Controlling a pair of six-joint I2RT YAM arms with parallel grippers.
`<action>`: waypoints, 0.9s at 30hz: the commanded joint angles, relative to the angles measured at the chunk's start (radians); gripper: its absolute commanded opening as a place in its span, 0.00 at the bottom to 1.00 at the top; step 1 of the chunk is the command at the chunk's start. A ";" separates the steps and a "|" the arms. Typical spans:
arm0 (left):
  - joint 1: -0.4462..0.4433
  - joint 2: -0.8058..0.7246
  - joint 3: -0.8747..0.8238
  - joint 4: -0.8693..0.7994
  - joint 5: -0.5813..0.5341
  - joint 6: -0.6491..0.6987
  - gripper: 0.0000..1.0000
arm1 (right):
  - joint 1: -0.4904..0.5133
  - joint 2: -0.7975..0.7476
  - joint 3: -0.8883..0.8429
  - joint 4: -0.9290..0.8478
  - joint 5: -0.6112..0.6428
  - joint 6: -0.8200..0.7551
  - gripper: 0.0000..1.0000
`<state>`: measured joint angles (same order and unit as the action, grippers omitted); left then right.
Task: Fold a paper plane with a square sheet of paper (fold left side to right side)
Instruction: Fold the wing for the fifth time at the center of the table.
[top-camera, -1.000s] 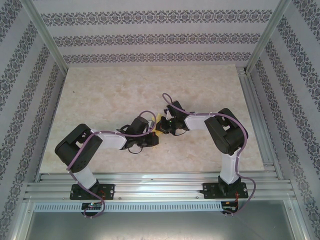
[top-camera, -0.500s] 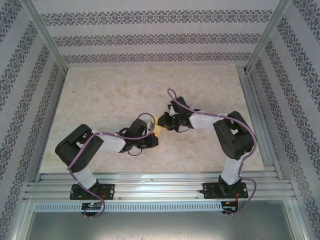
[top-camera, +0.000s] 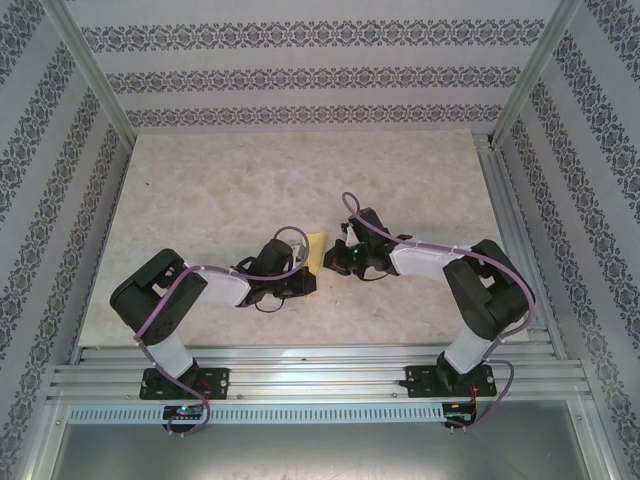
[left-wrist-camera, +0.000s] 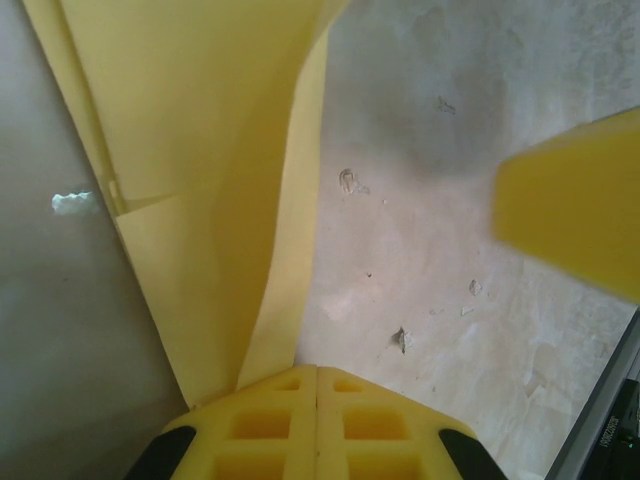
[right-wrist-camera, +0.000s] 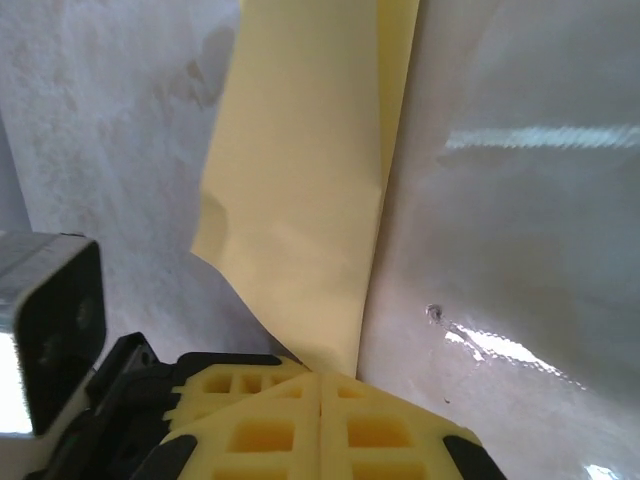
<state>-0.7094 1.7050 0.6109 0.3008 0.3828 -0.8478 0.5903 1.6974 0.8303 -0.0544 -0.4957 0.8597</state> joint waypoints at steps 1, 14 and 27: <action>-0.021 0.023 -0.043 -0.108 -0.018 -0.010 0.01 | 0.020 0.050 -0.010 0.137 -0.027 0.058 0.02; -0.021 0.034 -0.022 -0.127 -0.013 0.001 0.01 | 0.026 0.199 0.076 0.171 -0.026 0.062 0.01; -0.021 0.036 -0.020 -0.133 -0.009 0.007 0.01 | -0.039 0.277 0.226 0.041 0.010 -0.061 0.01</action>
<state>-0.7101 1.7046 0.6125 0.2985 0.3824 -0.8474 0.5655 1.9450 1.0103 0.0097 -0.5186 0.8547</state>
